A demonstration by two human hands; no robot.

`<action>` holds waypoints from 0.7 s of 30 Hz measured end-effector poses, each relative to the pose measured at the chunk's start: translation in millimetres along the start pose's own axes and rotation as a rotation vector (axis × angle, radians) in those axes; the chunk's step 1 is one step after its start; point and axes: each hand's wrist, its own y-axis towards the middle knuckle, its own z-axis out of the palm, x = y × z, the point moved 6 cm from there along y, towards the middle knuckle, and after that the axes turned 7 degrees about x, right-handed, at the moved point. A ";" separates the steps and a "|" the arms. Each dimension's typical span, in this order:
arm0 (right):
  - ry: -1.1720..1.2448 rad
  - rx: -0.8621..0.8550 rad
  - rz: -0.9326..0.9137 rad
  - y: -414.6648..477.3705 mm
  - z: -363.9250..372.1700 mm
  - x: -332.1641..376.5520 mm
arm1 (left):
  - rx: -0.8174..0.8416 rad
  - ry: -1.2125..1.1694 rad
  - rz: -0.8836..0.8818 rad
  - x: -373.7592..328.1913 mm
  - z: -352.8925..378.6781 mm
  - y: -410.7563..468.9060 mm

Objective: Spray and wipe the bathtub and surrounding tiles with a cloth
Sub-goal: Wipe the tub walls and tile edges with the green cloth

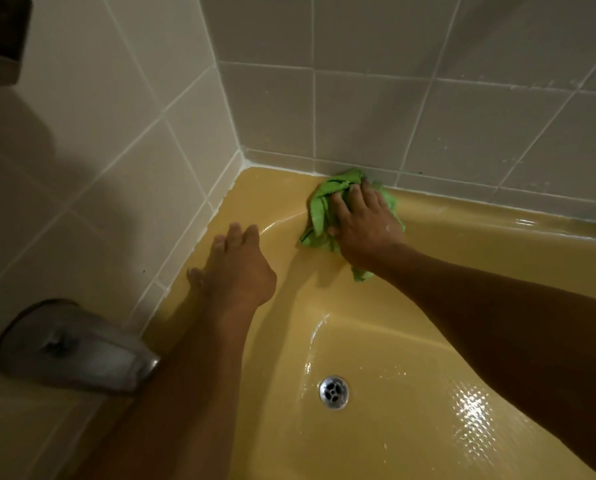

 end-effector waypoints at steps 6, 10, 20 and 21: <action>0.009 0.028 -0.036 -4.4 -1.0 -16.0 | -0.080 0.030 -0.005 5.8 12.3 -9.3; 0.028 0.056 -0.028 2.4 -5.1 -7.6 | -0.121 0.033 0.001 14.8 19.4 -28.4; 0.014 0.101 -0.148 25.7 -15.7 11.6 | -0.191 0.116 0.312 49.4 27.7 -53.7; 0.014 0.112 -0.142 25.5 -15.5 10.8 | -0.172 0.135 0.367 43.8 29.1 -63.1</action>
